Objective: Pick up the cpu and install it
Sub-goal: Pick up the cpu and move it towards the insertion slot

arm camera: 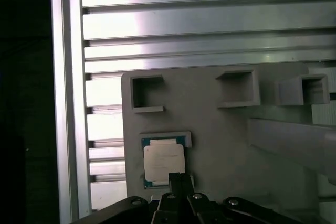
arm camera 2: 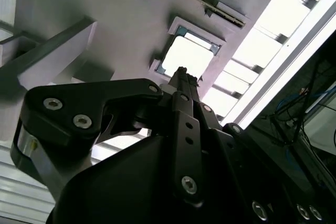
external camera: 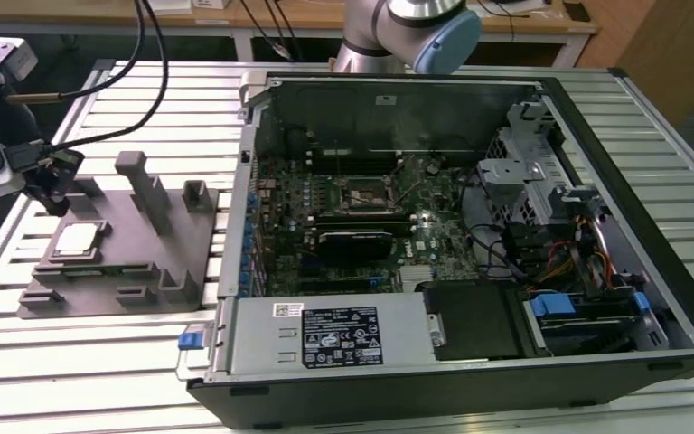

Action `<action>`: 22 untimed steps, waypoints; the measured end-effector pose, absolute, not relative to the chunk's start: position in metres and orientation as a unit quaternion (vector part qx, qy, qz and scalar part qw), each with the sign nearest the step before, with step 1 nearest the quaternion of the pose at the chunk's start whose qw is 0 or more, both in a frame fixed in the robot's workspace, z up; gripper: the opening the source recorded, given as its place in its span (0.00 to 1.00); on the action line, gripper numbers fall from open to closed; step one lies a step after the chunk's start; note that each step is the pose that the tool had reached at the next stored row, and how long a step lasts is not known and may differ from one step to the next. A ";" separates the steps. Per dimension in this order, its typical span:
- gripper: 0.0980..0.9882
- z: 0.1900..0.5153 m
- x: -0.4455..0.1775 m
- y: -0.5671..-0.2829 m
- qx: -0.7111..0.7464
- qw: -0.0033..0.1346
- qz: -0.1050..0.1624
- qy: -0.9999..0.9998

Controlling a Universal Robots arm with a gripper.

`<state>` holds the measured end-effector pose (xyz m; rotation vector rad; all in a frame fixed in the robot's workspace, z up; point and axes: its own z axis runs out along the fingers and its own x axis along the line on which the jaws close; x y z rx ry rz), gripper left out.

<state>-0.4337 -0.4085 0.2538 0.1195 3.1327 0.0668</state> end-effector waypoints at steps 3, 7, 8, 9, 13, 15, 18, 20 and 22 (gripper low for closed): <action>0.01 0.248 -0.434 -0.410 0.038 0.003 0.021 0.999; 0.01 0.241 -0.435 -0.411 0.037 0.002 0.021 0.999; 0.01 0.239 -0.435 -0.411 0.036 0.002 0.021 0.999; 0.01 0.237 -0.435 -0.412 0.036 0.002 0.021 0.999; 0.01 0.230 -0.436 -0.413 0.034 0.002 0.021 0.999; 0.01 0.226 -0.436 -0.413 0.034 0.002 0.021 0.999; 0.01 0.221 -0.436 -0.413 0.033 0.002 0.021 0.999; 0.01 0.217 -0.436 -0.413 0.032 0.002 0.021 0.999; 0.01 0.214 -0.437 -0.413 0.032 0.002 0.021 0.999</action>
